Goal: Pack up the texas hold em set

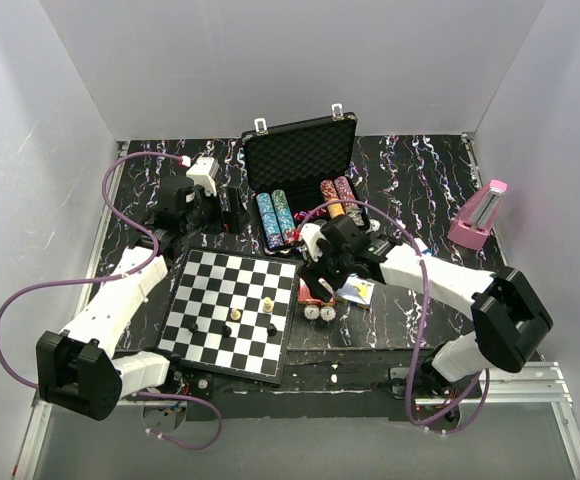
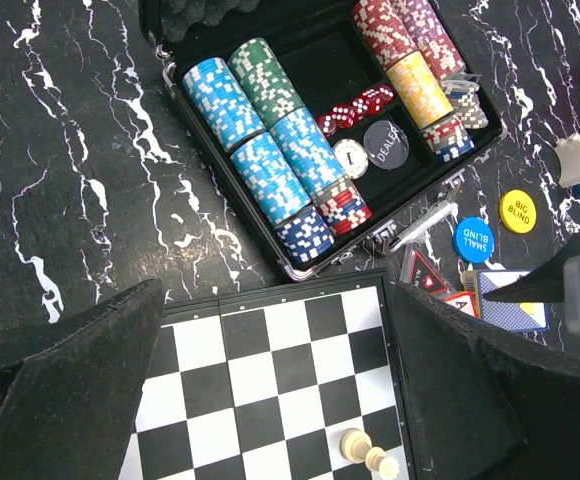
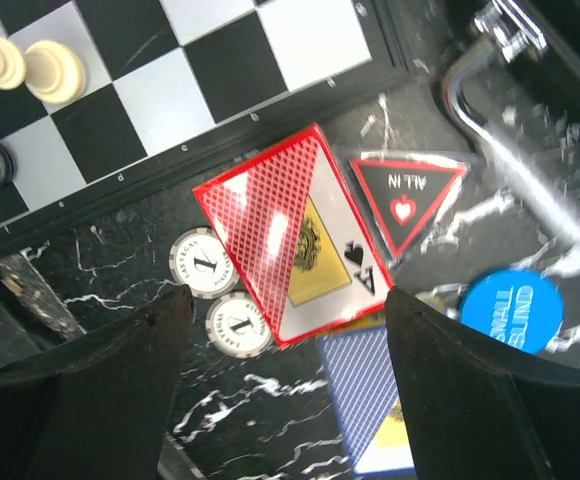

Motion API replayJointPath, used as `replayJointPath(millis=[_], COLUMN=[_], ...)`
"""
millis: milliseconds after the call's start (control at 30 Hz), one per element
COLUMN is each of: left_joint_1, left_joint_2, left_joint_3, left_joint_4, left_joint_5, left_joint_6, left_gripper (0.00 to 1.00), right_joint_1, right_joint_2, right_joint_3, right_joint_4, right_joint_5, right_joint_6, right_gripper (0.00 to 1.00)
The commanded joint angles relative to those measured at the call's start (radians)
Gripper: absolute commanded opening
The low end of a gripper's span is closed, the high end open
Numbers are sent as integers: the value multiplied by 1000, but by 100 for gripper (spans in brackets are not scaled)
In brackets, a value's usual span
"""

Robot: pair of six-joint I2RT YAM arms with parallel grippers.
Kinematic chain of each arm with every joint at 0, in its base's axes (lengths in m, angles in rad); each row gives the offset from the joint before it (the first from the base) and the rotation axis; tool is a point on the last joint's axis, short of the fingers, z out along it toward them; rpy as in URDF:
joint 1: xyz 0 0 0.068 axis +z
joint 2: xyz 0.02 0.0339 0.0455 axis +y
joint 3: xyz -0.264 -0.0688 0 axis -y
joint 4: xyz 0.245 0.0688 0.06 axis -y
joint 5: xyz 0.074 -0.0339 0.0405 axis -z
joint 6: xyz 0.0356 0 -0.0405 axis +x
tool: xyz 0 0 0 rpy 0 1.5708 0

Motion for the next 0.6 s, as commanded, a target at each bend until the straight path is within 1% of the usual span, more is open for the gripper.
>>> replayJointPath(millis=[0, 133, 233, 500, 567], left_joint_1=[-1, -1, -2, -1, -1], left_joint_2=[-27, -27, -29, -30, -27], left_joint_3=[22, 27, 33, 38, 39], left_joint_4=[-11, -22, -27, -33, -33], left_joint_5=[7, 1, -2, 1, 1], left_joint_6=[7, 13, 17, 18, 18], left_gripper=[98, 98, 98, 98, 98], right_joint_1=[10, 19, 19, 19, 25], right_joint_2=[59, 149, 188, 255, 274], right_joint_3=[79, 106, 109, 125, 132], right_joint_4=[53, 6, -6, -29, -37], right_joint_5=[-130, -150, -137, -138, -117], right_joint_6=[-320, -431, -471, -503, -503], right_gripper=[84, 84, 85, 84, 83])
